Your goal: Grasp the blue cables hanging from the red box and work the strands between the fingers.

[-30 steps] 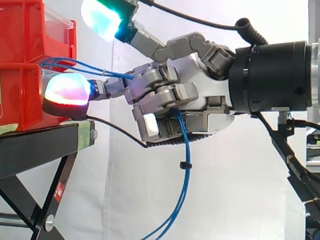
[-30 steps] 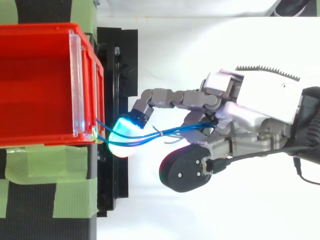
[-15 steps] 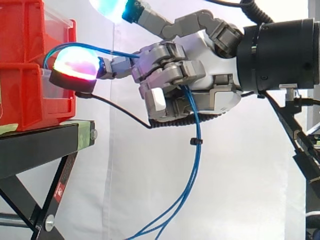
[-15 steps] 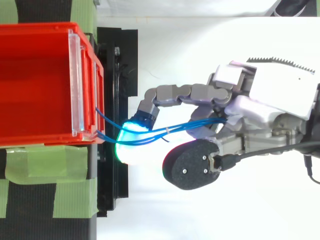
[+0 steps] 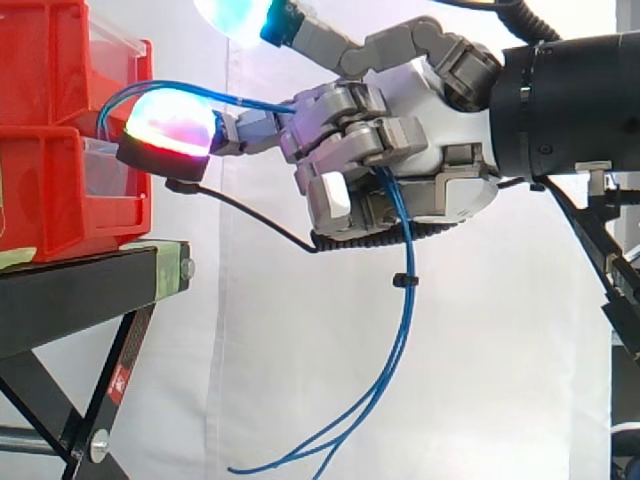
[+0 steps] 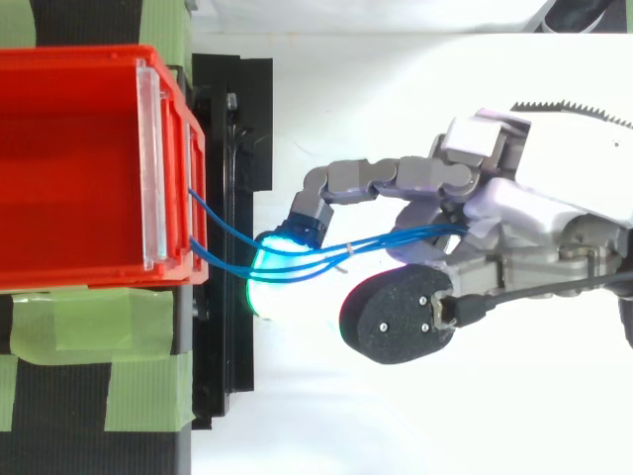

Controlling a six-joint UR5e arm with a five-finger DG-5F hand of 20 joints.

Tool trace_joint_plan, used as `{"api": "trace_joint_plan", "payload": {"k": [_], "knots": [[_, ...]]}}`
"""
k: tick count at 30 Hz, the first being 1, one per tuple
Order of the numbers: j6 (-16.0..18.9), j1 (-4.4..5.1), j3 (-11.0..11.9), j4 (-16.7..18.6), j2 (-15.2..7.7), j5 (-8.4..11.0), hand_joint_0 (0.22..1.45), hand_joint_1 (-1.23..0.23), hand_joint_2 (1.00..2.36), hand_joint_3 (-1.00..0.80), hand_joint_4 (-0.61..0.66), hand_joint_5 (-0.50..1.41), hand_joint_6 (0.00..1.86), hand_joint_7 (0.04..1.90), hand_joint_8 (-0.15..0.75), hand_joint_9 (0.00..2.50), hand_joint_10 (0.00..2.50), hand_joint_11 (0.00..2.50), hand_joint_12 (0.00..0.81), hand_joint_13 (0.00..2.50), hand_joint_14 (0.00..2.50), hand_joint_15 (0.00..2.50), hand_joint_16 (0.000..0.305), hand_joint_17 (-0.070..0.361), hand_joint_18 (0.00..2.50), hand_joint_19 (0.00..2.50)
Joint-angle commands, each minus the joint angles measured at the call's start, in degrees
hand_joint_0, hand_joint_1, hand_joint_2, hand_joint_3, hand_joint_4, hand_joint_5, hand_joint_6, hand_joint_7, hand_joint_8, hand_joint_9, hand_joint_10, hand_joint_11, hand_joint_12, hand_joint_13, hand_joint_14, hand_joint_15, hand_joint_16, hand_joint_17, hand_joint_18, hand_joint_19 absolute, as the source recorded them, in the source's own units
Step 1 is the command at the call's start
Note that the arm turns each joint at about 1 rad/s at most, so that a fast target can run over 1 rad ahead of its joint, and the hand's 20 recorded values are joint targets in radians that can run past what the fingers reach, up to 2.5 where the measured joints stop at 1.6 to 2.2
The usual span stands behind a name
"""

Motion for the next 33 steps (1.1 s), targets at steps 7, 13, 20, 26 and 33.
{"api": "trace_joint_plan", "payload": {"k": [7, 13, 20, 26, 33], "knots": [[0.11, 0.00, -1.66, -1.29, 0.17, 0.08, 0.83, -0.58, 1.01, -0.87, 0.20, 0.28, 0.19, 1.20, 0.492, 1.27, 2.50, 2.46, 0.646, 1.79, 2.50, 1.41, 0.248, 0.186, 2.42, 0.51], [-0.42, 0.09, -5.52, 4.16, 2.37, 1.93, 0.83, -0.58, 1.01, -0.88, 0.20, 0.29, 0.18, 1.20, 0.492, 1.27, 2.50, 2.46, 0.646, 1.79, 2.50, 1.41, 0.248, 0.186, 2.42, 0.51], [-1.91, 0.09, -5.52, 1.17, 4.92, 2.28, 0.83, -0.59, 1.01, -0.87, 0.19, 0.29, 0.19, 1.20, 0.492, 1.27, 2.50, 2.46, 0.646, 1.79, 2.50, 1.41, 0.248, 0.186, 2.42, 0.51], [-2.00, 0.09, -5.61, 0.82, 5.36, 3.16, 0.83, -0.60, 1.01, -0.86, 0.18, 0.27, 0.23, 1.19, 0.492, 1.27, 2.50, 2.46, 0.646, 1.79, 2.50, 1.41, 0.248, 0.186, 2.42, 0.51], [-2.53, 0.09, -5.61, 0.64, 5.27, 5.53, 0.83, -0.61, 1.01, -0.88, 0.18, 0.27, 0.24, 1.17, 0.492, 1.27, 2.50, 2.46, 0.646, 1.79, 2.50, 1.41, 0.248, 0.186, 2.42, 0.51]]}}
